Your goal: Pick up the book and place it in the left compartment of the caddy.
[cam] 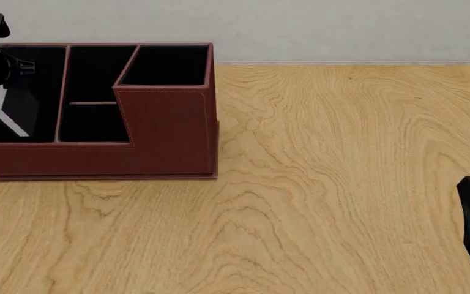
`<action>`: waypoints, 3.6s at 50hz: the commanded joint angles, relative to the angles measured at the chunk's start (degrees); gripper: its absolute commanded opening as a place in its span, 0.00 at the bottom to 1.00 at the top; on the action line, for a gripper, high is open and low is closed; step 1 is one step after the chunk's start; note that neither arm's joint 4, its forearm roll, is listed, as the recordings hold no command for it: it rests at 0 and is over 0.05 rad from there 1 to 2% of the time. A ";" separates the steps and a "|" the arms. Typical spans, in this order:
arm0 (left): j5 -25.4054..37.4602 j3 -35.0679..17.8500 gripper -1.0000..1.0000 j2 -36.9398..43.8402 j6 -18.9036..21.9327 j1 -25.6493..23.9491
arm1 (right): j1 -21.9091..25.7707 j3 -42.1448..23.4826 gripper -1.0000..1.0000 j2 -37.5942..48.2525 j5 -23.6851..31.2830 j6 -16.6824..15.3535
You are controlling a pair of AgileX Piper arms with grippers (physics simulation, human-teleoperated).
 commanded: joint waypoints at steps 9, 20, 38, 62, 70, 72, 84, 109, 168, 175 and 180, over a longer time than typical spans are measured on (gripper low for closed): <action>-2.69 0.46 0.00 1.32 1.34 0.52 | 0.00 0.12 1.00 -0.19 0.04 -0.02; -4.16 0.96 0.00 2.39 1.14 0.38 | -0.01 0.12 1.00 -0.19 0.04 0.00; -6.38 0.87 0.00 5.12 0.37 0.48 | -0.01 0.12 1.00 -0.20 0.04 0.00; -8.26 -0.15 0.00 8.13 0.47 1.10 | -0.01 0.12 1.00 -0.19 0.04 -0.02; -8.45 -0.59 0.00 8.84 0.33 1.17 | 0.01 0.12 1.00 -0.18 0.03 -0.01; -8.52 -0.52 0.00 9.02 0.33 1.16 | -0.02 0.12 1.00 -0.18 0.04 0.00; -8.41 -0.99 0.00 9.37 0.31 0.97 | -0.01 0.12 1.00 -0.19 0.04 -0.01; -6.97 -1.96 1.00 9.04 0.00 0.63 | -0.01 0.12 1.00 -0.19 0.04 0.00; 0.38 11.63 1.00 -17.60 -1.53 0.48 | -0.01 0.12 1.00 -0.18 0.04 0.00; -0.28 15.25 1.00 -23.31 -4.20 -2.16 | 0.01 0.12 1.00 -0.20 0.04 -0.02; -1.62 18.67 1.00 -28.06 -7.60 -4.73 | 0.00 0.12 1.00 -0.19 0.04 0.00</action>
